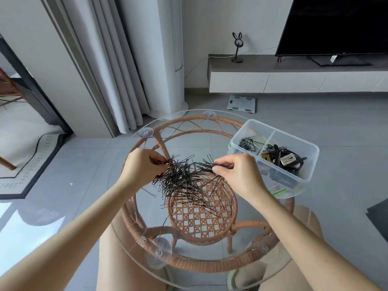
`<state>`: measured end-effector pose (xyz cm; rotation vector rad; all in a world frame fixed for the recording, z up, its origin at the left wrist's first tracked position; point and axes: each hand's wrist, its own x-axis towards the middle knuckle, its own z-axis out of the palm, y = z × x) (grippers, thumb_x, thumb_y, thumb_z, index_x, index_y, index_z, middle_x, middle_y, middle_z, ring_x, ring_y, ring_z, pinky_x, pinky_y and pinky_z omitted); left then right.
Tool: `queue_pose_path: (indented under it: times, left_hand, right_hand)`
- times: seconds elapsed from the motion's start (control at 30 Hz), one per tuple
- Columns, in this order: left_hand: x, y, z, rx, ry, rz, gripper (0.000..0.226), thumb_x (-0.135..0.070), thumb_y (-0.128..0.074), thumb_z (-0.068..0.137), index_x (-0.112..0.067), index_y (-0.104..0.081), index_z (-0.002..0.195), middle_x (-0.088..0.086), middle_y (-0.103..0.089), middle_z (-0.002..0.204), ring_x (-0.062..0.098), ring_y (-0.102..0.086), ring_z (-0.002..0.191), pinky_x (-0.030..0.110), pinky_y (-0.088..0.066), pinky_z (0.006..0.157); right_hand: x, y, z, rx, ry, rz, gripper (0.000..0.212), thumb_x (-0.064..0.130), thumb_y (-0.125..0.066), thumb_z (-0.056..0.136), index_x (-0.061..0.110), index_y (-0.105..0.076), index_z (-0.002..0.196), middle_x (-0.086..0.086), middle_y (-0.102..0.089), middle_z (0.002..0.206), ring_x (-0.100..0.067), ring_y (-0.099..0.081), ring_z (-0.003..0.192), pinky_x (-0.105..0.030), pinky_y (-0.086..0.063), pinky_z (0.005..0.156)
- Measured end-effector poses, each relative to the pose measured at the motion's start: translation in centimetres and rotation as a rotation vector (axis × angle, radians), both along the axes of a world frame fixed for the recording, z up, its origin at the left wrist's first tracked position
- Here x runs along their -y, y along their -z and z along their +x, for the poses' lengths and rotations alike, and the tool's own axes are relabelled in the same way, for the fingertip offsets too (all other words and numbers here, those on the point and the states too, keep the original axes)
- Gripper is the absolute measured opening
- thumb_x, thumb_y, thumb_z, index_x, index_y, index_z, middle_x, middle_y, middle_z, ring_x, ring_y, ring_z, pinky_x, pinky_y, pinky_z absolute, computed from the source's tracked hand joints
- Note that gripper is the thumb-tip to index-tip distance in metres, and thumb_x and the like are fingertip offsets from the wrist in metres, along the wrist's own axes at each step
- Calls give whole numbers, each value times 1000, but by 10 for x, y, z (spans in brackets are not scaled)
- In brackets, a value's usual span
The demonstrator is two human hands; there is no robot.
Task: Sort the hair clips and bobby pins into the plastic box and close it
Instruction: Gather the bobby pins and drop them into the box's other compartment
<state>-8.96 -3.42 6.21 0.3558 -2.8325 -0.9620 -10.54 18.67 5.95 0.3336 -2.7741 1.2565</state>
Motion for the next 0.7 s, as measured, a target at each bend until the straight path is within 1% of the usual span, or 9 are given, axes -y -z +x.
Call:
queue_pose_path:
  times: [0.07, 0.13, 0.3, 0.4, 0.5, 0.57, 0.6, 0.63, 0.7]
  left_hand:
    - [-3, -7, -4, -18, 5, 8, 10, -12, -74, 70, -12, -76, 80, 5, -71, 69, 24, -67, 72, 30, -54, 71]
    - [-5, -11, -8, -31, 13, 15, 12, -11, -74, 71, -12, -76, 82, 2, -68, 70, 20, -64, 72, 26, -50, 72]
    - [-9, -19, -18, -37, 33, 32, 14, -10, -75, 70, -10, -75, 85, 2, -66, 69, 20, -62, 65, 23, -49, 62]
    - [-16, -25, -25, -49, 41, 71, 13, -9, -75, 70, -9, -75, 83, 8, -71, 71, 29, -68, 66, 34, -57, 67]
    - [-27, -32, -30, -65, 70, 77, 9, -9, -74, 70, -9, -74, 80, 9, -70, 68, 31, -69, 65, 39, -58, 68]
    - [-32, -35, -34, -66, 74, 94, 11, -8, -73, 71, -8, -75, 82, 8, -70, 66, 26, -67, 61, 30, -58, 62]
    - [-35, -37, -36, -67, 72, 100, 11, -8, -74, 71, -8, -75, 82, 7, -69, 65, 21, -65, 56, 21, -55, 55]
    - [-37, -38, -38, -66, 70, 109, 11, -8, -74, 71, -9, -75, 82, 5, -68, 64, 16, -61, 53, 11, -49, 47]
    - [-42, -39, -43, -61, 68, 129, 13, -9, -74, 71, -11, -75, 84, 3, -68, 64, 13, -58, 50, 6, -41, 39]
  right_hand:
    - [-5, -5, -4, 20, 13, -61, 23, 12, -73, 76, 5, -72, 98, -8, -73, 94, -4, -59, 71, -7, -43, 68]
    - [-10, -11, -7, 49, 29, -138, 23, 11, -73, 76, 4, -72, 98, -9, -73, 92, -1, -59, 66, -12, -48, 67]
    - [-33, -30, -30, 32, 172, -256, 22, 8, -74, 75, 2, -72, 96, -5, -70, 78, -16, -65, 61, -28, -58, 61]
    - [-50, -33, -58, 25, 326, -285, 15, 6, -73, 74, 1, -73, 88, -9, -70, 76, -25, -66, 66, -45, -58, 70]
    - [-55, -25, -87, -32, 481, -185, 19, 9, -70, 71, -9, -67, 76, -27, -70, 82, -34, -69, 84, -51, -56, 69]
    - [-54, -17, -99, -17, 533, -36, 20, 9, -66, 74, -6, -63, 61, -24, -67, 70, -45, -61, 76, -37, -53, 57]
    - [-52, -15, -102, 1, 559, 38, 27, 7, -65, 77, -1, -55, 53, -19, -64, 64, -40, -53, 67, -28, -44, 52]
    - [-48, -10, -105, 12, 565, 110, 30, 5, -64, 78, 4, -48, 53, -17, -63, 65, -35, -54, 67, -24, -38, 53]
    - [-41, -4, -109, 62, 525, 236, 24, 3, -61, 81, 7, -53, 59, -14, -60, 68, -28, -52, 65, -22, -36, 57]
